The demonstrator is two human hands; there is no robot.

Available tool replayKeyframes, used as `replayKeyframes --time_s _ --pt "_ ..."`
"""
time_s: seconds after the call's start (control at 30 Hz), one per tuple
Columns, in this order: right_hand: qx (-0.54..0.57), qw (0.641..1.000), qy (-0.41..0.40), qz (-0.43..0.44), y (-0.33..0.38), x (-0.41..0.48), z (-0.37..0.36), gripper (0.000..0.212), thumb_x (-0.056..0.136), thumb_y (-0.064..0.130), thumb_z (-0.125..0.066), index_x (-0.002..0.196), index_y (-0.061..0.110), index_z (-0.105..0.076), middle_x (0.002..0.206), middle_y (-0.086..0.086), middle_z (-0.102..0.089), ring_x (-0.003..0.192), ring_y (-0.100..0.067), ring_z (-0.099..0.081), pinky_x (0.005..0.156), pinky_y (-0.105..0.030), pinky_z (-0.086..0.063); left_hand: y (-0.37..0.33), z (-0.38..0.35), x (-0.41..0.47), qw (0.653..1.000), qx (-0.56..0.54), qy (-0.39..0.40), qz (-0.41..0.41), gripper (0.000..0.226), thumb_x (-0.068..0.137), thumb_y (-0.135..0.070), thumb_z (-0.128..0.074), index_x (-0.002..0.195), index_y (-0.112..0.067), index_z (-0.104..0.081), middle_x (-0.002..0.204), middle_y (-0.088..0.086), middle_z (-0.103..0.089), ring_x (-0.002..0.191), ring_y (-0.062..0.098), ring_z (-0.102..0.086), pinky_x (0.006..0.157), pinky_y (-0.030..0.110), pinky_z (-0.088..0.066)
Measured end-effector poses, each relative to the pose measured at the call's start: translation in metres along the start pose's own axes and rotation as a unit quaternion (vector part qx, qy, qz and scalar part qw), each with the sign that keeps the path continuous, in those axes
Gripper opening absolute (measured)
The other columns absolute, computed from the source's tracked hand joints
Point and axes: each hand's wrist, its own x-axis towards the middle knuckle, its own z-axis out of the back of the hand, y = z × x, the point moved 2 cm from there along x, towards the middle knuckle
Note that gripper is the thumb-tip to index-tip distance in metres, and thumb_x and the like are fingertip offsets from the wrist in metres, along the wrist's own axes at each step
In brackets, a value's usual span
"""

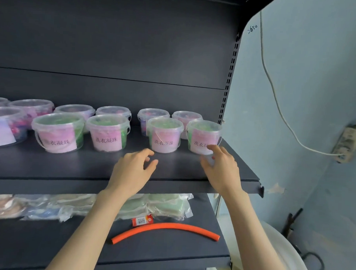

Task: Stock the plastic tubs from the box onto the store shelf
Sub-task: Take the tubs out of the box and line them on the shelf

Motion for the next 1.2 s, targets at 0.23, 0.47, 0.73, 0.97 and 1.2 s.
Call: replayKeyframes --time_s 0.23,0.47,0.73,0.97,1.2 --pt "0.076 0.995 -0.044 0.052 0.051 -0.095 0.017 0.015 0.091 0.02 -0.058 0.101 0.01 -0.066 0.096 -0.006 -0.07 0.089 -0.028 -0.064 0.074 -0.038 -0.051 -0.01 0.059 -0.091 0.988 -0.065 -0.095 -0.106 0.013 0.084 -0.015 -0.067 0.095 -0.009 -0.069 0.081 0.001 -0.073 0.072 0.019 -0.069 0.065 0.033 -0.056" --pt "0.09 0.992 0.074 0.042 0.068 -0.247 -0.021 0.018 0.09 0.017 -0.06 0.105 0.008 -0.066 0.103 -0.007 -0.067 0.095 -0.029 -0.061 0.075 -0.039 -0.05 0.024 0.07 -0.243 0.998 -0.037 0.003 -0.042 0.017 0.084 -0.02 -0.066 0.099 -0.011 -0.07 0.083 -0.001 -0.073 0.072 0.023 -0.069 0.061 0.038 -0.056" --pt "0.072 0.969 0.22 -0.081 0.077 -0.446 -0.052 0.021 0.092 0.02 -0.058 0.109 0.011 -0.066 0.108 -0.003 -0.066 0.099 -0.022 -0.061 0.077 -0.033 -0.05 0.064 0.087 -0.428 0.977 -0.055 0.184 0.092 0.017 0.088 -0.018 -0.061 0.102 -0.01 -0.068 0.096 0.002 -0.072 0.086 0.027 -0.065 0.072 0.041 -0.053" --pt "0.055 0.959 0.262 -0.095 0.133 -0.511 -0.07 0.026 0.093 0.023 -0.058 0.117 0.013 -0.063 0.113 -0.003 -0.065 0.098 -0.02 -0.062 0.076 -0.027 -0.048 0.114 0.138 -0.494 0.967 -0.074 0.205 0.132 0.019 0.087 -0.02 -0.063 0.105 -0.015 -0.067 0.096 -0.002 -0.071 0.081 0.012 -0.066 0.067 0.027 -0.053" --pt "0.065 0.95 0.297 -0.077 0.247 -0.543 -0.147 0.025 0.093 0.022 -0.056 0.116 0.015 -0.062 0.113 -0.005 -0.064 0.102 -0.025 -0.059 0.08 -0.038 -0.05 0.232 0.219 -0.536 0.966 -0.089 0.165 0.179 0.018 0.082 -0.012 -0.069 0.1 -0.014 -0.068 0.086 -0.007 -0.071 0.076 0.01 -0.067 0.064 0.022 -0.049"
